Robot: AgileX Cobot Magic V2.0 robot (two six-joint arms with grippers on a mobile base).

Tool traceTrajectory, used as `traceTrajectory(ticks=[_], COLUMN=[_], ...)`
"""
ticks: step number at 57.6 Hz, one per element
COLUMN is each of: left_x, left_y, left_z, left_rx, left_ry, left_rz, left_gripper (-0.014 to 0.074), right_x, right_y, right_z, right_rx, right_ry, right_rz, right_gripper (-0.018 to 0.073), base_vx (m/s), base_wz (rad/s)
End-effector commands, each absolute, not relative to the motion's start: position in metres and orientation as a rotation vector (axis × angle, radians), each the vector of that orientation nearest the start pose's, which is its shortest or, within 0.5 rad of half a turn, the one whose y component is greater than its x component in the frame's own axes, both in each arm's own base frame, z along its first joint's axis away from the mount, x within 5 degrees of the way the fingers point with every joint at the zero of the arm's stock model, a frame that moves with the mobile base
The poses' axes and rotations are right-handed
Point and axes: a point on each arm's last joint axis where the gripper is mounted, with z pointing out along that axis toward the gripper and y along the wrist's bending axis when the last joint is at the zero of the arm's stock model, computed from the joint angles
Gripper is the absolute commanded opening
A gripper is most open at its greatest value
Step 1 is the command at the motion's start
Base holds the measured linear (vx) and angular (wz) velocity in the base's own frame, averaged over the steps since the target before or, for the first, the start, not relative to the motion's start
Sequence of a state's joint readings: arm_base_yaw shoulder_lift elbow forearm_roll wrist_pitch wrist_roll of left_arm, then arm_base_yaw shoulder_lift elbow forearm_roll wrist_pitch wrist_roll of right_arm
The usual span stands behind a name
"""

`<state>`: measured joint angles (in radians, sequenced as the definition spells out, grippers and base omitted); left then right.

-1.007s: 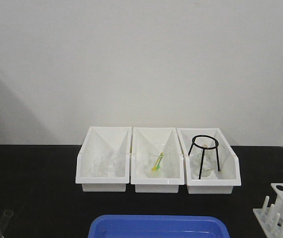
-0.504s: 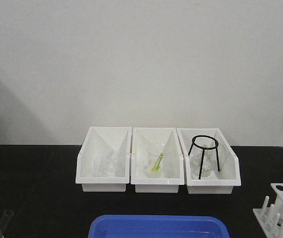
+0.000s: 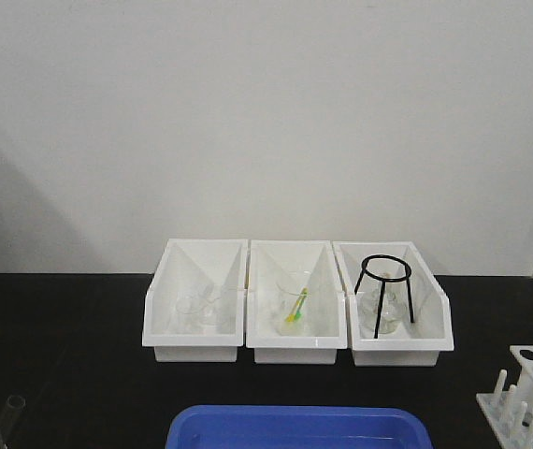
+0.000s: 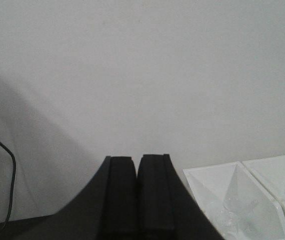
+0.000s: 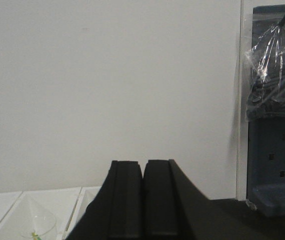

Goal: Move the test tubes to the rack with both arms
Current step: 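Lower the left gripper over the beaker and grasp the clear test tube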

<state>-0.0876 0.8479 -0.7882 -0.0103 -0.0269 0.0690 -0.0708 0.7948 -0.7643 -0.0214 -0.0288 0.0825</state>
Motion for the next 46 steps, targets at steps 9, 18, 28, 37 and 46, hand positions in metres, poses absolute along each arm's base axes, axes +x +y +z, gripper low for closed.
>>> traceTrajectory(ticks=[9,18,28,37,46], left_x=[0.18,0.182,0.191,0.198,0.201], left_y=[-0.016,-0.016,-0.017,-0.018,-0.018], left_z=[0.411,0.406,0.402,0.397,0.381], left_rx=[0.126,0.273,0.328,0.284,0.288], left_ry=[1.433,1.462,1.46,1.5,1.606], left_rz=[-0.001,0.154,0.209,0.152,0.138], left_gripper=[0.0264,0.0501,0.0643,0.0639,0.0589], right_x=[0.167,0.167,0.167,0.167,0.167], right_y=[-0.012,-0.012,-0.012,-0.012,-0.012], right_z=[0.407,0.407,0.407,0.407,0.405], right_rx=[0.075,0.076,0.076,0.088,0.089], right_ry=[1.452,1.458,1.457,1.458,1.471], right_rz=[-0.031,-0.031,-0.03,-0.017,-0.018], right_gripper=[0.03,0.0542,0.0675,0.0673,0.0634], base_vx=[0.0,0.0,0.0,0.0,0.0], base_wz=[0.0,0.0,0.0,0.0,0.0])
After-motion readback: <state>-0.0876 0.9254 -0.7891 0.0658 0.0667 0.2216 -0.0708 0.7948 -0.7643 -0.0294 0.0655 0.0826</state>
